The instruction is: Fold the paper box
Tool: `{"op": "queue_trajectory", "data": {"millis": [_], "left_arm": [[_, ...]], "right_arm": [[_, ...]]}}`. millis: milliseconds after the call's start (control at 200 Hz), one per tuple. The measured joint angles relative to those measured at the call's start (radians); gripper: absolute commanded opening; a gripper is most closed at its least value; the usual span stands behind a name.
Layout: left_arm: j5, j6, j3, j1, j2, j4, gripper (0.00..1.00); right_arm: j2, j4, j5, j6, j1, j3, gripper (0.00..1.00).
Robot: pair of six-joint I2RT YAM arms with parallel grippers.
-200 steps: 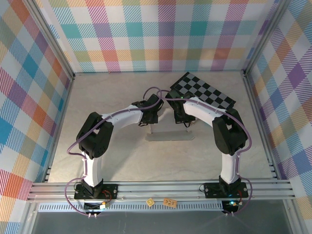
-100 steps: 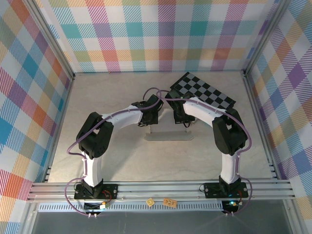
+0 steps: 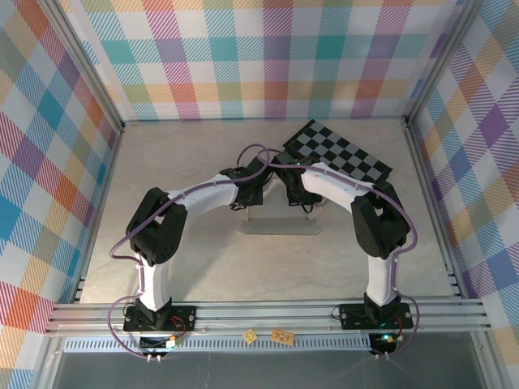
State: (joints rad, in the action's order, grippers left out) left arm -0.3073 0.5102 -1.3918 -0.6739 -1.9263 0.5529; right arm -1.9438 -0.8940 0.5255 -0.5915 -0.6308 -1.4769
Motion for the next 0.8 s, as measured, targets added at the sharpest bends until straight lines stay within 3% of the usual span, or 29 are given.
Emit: {"op": "queue_trajectory", "data": {"millis": [225, 355, 510, 800], "left_arm": [[0.003, 0.003, 0.002, 0.000, 0.017, -0.003, 0.01], [-0.002, 0.005, 0.002, 0.000, 0.022, 0.004, 0.31], [-0.012, 0.030, 0.002, 0.004, 0.050, 0.056, 0.47], [0.011, 0.124, -0.050, 0.040, 0.180, 0.175, 0.51]], "right_arm": [[-0.043, -0.047, 0.037, -0.055, -0.015, -0.050, 0.00], [-0.045, -0.058, 0.045, -0.070, -0.018, -0.050, 0.00], [-0.045, -0.092, 0.050, -0.091, -0.023, -0.053, 0.00], [-0.045, -0.126, 0.007, -0.135, -0.024, -0.057, 0.00]]}}
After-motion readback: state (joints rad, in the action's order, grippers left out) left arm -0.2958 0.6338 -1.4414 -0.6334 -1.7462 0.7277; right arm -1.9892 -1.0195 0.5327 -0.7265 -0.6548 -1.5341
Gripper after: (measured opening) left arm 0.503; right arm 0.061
